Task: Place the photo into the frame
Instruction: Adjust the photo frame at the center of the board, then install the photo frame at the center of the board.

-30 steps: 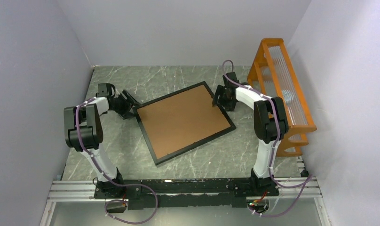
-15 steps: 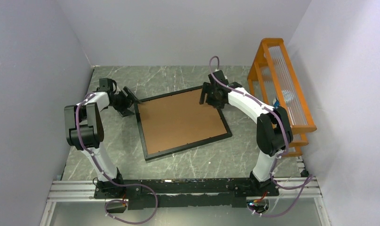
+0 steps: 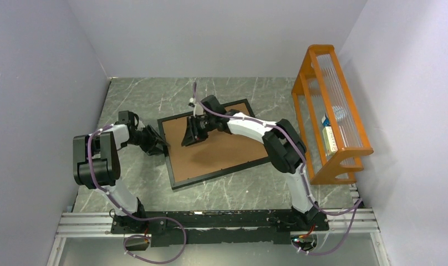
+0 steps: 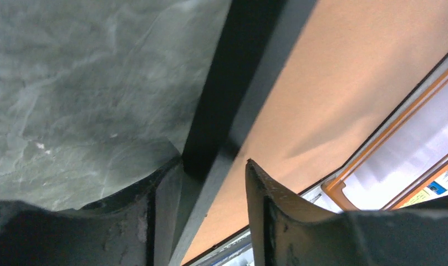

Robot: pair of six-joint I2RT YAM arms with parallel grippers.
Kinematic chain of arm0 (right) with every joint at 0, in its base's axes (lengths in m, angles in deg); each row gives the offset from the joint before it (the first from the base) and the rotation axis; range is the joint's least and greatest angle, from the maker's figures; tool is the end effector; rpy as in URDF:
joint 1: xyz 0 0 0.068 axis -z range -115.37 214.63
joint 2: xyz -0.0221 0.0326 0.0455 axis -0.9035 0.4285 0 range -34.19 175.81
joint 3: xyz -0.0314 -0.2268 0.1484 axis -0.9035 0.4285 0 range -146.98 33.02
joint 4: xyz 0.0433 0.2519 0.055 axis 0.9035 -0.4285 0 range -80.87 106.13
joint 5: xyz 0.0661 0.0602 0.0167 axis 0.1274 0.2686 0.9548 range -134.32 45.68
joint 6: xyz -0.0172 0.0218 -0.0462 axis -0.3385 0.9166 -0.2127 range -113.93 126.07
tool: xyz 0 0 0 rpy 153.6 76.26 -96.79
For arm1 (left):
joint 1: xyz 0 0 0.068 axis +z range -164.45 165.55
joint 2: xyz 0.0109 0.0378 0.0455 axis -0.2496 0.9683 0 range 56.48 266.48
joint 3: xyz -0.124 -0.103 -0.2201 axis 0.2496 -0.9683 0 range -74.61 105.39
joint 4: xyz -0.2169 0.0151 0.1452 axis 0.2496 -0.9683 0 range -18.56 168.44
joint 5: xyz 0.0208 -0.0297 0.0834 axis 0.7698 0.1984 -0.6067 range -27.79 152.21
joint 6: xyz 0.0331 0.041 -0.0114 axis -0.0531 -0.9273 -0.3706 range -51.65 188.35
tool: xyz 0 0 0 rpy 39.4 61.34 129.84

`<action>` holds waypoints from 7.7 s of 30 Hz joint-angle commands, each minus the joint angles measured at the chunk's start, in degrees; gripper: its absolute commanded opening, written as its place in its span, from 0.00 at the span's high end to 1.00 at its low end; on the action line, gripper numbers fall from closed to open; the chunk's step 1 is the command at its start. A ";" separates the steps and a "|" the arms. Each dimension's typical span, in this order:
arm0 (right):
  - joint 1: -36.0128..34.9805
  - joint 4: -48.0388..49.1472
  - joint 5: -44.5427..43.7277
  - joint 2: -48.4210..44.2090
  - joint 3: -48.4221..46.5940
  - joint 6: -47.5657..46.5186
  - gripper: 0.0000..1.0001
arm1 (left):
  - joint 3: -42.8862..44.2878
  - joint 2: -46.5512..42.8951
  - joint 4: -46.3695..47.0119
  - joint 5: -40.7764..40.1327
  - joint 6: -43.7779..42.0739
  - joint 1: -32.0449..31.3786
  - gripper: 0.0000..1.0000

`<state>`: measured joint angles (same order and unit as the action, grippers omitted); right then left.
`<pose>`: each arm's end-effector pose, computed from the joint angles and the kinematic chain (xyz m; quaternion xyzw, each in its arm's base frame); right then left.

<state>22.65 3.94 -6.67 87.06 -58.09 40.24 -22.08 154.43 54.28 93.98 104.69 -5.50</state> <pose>0.3383 0.3336 0.1993 -0.1891 0.8549 0.4683 0.1191 0.3067 0.0293 0.1449 -0.3197 0.8923 -0.3020 0.1019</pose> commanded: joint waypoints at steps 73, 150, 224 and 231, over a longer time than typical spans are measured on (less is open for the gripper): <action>-6.98 4.93 8.04 20.06 -16.05 11.26 0.94 | -2.61 0.93 -4.93 1.12 -1.73 -0.33 0.77; 1.29 -13.07 -13.96 -13.36 9.31 -16.90 0.62 | 15.60 -4.15 -11.61 -3.22 -4.39 -0.34 0.36; -5.19 -13.25 1.97 13.94 1.27 -21.47 0.70 | 4.96 1.22 -11.06 -1.17 -6.80 -0.31 0.56; -4.61 -13.11 0.92 15.00 1.27 -21.96 0.70 | 5.12 1.26 -11.24 -1.26 -6.89 -0.33 0.56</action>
<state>16.20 -12.21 12.98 97.07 -58.22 24.11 -17.25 155.66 43.40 91.97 98.96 -5.92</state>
